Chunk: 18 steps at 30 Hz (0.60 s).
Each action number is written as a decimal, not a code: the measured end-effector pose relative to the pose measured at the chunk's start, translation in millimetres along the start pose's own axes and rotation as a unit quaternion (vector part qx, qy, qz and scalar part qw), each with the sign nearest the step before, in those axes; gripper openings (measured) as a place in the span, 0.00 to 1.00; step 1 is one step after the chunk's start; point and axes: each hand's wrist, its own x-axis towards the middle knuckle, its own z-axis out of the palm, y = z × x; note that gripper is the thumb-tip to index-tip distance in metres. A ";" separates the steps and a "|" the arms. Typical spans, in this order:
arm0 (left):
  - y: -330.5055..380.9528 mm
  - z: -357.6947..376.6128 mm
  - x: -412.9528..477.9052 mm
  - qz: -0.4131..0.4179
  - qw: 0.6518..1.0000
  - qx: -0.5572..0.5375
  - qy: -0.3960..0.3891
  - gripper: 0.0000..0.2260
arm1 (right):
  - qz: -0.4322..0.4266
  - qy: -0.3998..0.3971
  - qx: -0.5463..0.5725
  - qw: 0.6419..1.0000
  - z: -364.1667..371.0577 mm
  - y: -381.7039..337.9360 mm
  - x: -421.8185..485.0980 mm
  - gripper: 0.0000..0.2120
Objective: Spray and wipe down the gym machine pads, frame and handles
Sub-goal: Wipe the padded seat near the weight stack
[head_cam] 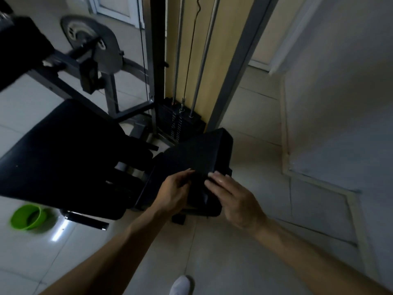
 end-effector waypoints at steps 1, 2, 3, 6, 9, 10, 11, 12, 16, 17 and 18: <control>2.9 1.0 4.4 -0.007 1.000 -0.001 0.008 0.15 | 0.066 0.026 0.034 0.997 4.9 -0.9 6.5 0.22; 5.1 1.2 11.0 -0.012 1.000 0.010 0.014 0.15 | 0.124 0.045 0.074 0.989 8.3 0.1 15.7 0.23; 8.1 2.2 20.4 -0.012 1.000 0.024 0.013 0.16 | 0.177 0.060 0.112 0.976 9.8 3.3 25.8 0.25; 19.0 2.5 48.0 -0.022 0.999 0.044 -0.005 0.18 | 0.289 0.090 0.170 0.938 9.7 16.0 59.6 0.26; 20.9 3.4 71.0 -0.014 0.998 0.051 -0.016 0.18 | 0.343 0.094 0.171 0.919 5.3 34.0 95.5 0.25; 17.6 3.8 77.7 -0.015 0.998 0.050 -0.024 0.18 | 0.365 0.092 0.173 0.910 2.8 41.8 107.9 0.25; 13.8 2.4 83.3 -0.022 0.998 0.046 -0.034 0.18 | 0.388 0.086 0.172 0.901 0.7 49.2 121.4 0.24; 8.0 0.6 88.9 -0.032 0.998 0.042 -0.044 0.19 | 0.405 0.075 0.165 0.896 -0.9 56.5 134.9 0.24; -20.3 -5.2 102.0 -0.074 0.995 0.020 -0.067 0.20 | 0.419 -0.096 0.042 0.902 -7.1 80.8 188.1 0.21; -29.1 -7.9 104.7 -0.085 0.994 0.014 -0.063 0.21 | 0.411 -0.169 -0.004 0.896 -7.9 87.1 202.9 0.20; -41.4 -11.8 107.7 -0.102 0.993 0.009 -0.061 0.22 | 0.402 -0.239 -0.046 0.883 -6.3 92.8 218.5 0.17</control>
